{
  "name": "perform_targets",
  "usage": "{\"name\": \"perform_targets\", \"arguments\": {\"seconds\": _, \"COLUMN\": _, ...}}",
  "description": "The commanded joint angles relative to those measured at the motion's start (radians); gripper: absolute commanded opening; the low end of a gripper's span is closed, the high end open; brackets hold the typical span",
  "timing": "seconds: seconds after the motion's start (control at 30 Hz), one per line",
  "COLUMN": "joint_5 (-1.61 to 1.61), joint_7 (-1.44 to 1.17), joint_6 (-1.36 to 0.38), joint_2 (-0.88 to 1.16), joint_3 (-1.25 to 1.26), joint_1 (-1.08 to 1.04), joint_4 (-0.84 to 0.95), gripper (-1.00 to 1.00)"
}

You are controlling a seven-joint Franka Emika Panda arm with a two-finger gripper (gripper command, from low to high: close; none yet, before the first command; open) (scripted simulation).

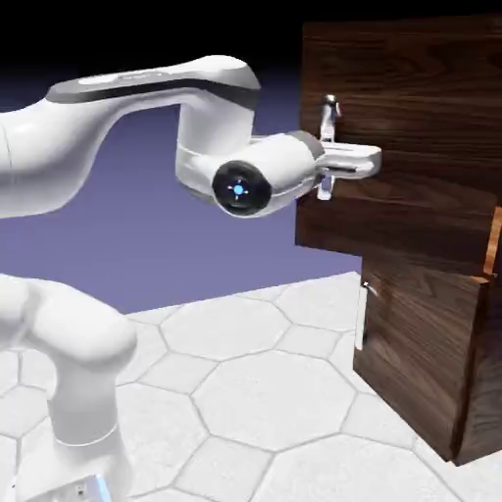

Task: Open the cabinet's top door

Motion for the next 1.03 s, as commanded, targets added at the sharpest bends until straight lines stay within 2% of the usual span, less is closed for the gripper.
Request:
{"name": "perform_targets", "arguments": {"seconds": 0.0, "joint_5": -0.028, "joint_7": 0.013, "joint_6": -0.044, "joint_2": -0.004, "joint_3": -0.020, "joint_1": -0.009, "joint_4": 0.005, "gripper": -1.00}}
{"name": "perform_targets", "arguments": {"seconds": 0.23, "joint_5": -0.215, "joint_7": 0.073, "joint_6": -0.349, "joint_2": -0.010, "joint_3": -0.182, "joint_1": -0.020, "joint_4": 0.092, "gripper": -1.00}}
{"name": "perform_targets", "arguments": {"seconds": 0.43, "joint_5": -0.344, "joint_7": 0.102, "joint_6": -0.610, "joint_2": 0.008, "joint_3": -0.346, "joint_1": 0.052, "joint_4": 0.233, "gripper": -1.00}}
{"name": "perform_targets", "arguments": {"seconds": 0.73, "joint_5": -0.496, "joint_7": 0.151, "joint_6": -0.983, "joint_2": 0.015, "joint_3": -0.600, "joint_1": 0.298, "joint_4": 0.543, "gripper": -1.00}}
{"name": "perform_targets", "arguments": {"seconds": 1.0, "joint_5": -0.577, "joint_7": 0.212, "joint_6": -1.223, "joint_2": -0.027, "joint_3": -0.747, "joint_1": 0.530, "joint_4": 0.812, "gripper": -1.00}}
